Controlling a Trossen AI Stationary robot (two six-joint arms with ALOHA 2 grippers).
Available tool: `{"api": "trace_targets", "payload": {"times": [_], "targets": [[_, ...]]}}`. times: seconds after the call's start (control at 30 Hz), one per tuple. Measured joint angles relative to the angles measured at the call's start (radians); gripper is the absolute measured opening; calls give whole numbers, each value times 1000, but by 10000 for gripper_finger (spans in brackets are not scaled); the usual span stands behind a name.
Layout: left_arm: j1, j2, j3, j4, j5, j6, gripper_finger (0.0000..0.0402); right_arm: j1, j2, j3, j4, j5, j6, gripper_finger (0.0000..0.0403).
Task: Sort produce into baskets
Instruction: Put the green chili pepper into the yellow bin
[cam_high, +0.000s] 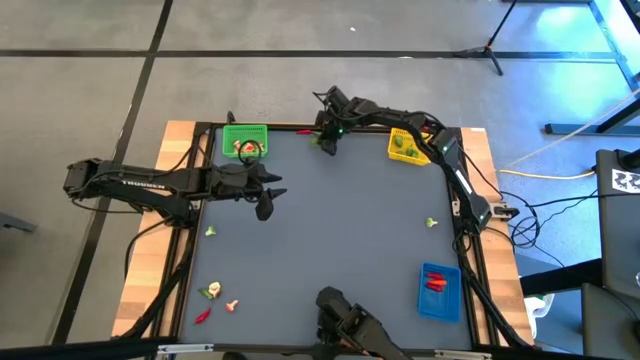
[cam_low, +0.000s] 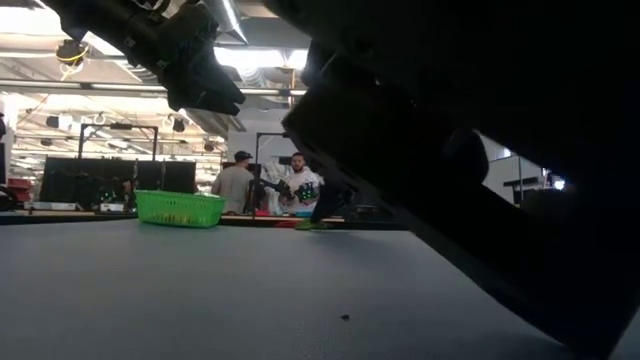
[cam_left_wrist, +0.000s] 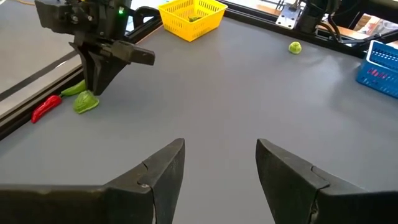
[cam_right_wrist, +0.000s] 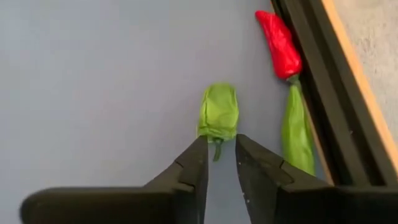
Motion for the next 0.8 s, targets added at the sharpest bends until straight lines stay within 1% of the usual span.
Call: {"api": "trace_targets", "payload": {"times": [0.13,0.33,0.4,0.5,0.8], "targets": [[0,0,0,0,-7,-1,194,0,4,0,11,-17,-17,58],[0,0,0,0,-11,-1,194,-1,7,0,7,-21,-13,11],[0,0,0,0,-11,-1,194,-1,7,0,5,-21,-12,4],[0,0,0,0,-11,-2,194,-1,7,0,6,-18,3,12],[0,0,0,0,-11,-1,194,12,7,0,-4,-10,-31,77]]}}
